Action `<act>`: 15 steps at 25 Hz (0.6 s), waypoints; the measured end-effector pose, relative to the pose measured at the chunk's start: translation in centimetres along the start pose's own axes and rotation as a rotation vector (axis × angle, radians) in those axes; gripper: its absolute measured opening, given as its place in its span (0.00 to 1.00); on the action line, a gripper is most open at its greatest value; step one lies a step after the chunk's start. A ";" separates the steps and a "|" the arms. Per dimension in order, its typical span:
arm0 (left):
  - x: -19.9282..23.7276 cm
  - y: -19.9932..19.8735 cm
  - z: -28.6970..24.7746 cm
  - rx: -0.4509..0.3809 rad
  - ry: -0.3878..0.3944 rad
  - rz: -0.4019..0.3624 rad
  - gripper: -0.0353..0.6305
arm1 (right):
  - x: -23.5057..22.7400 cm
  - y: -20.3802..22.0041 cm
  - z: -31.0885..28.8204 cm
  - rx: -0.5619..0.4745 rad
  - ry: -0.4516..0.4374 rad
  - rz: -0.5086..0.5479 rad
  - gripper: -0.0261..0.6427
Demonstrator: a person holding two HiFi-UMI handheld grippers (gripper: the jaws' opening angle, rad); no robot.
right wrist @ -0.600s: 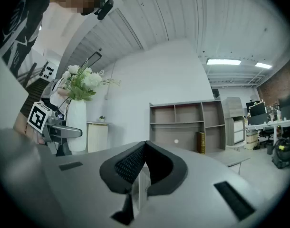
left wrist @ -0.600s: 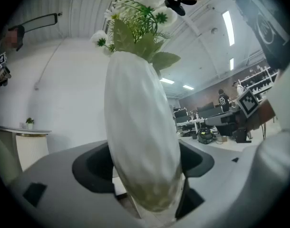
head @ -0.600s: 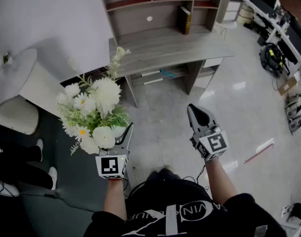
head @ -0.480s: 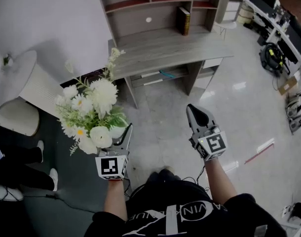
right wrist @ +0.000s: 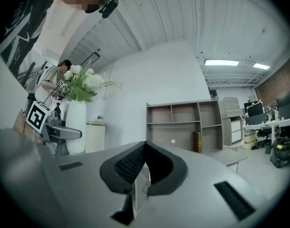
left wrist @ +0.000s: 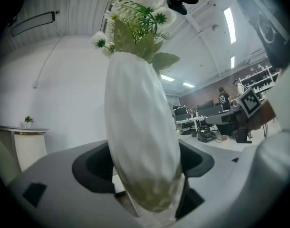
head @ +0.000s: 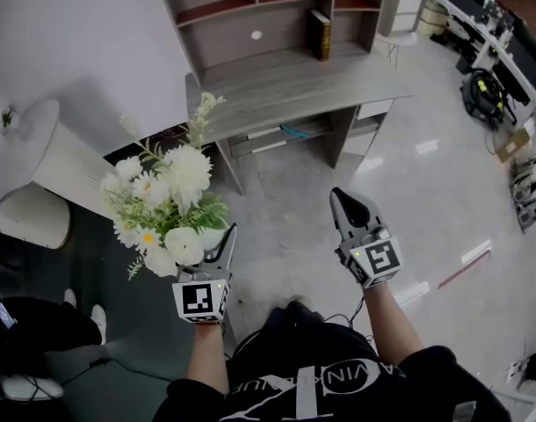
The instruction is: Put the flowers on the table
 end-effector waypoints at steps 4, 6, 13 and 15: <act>0.2 0.0 -0.3 -0.010 0.009 -0.008 0.64 | 0.1 0.3 -0.3 -0.002 0.012 0.006 0.05; 0.3 0.1 -0.4 -0.019 0.014 -0.010 0.64 | 0.1 0.5 -0.5 -0.006 0.023 0.008 0.05; 0.3 0.0 -0.3 -0.020 0.012 -0.021 0.64 | 0.2 0.6 -0.9 0.010 0.026 0.010 0.05; 0.3 0.0 -0.4 -0.022 0.004 -0.024 0.64 | 0.0 0.7 -1.1 0.026 0.014 0.014 0.05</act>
Point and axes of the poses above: the fingertips, and each gripper's own axes: z backward along the fingers, x to its left, y out of its underside, the point moved 5 cm from there along z, backward along the fingers, and after that the axes turned 1 degree about -x, right-handed, at the moved point
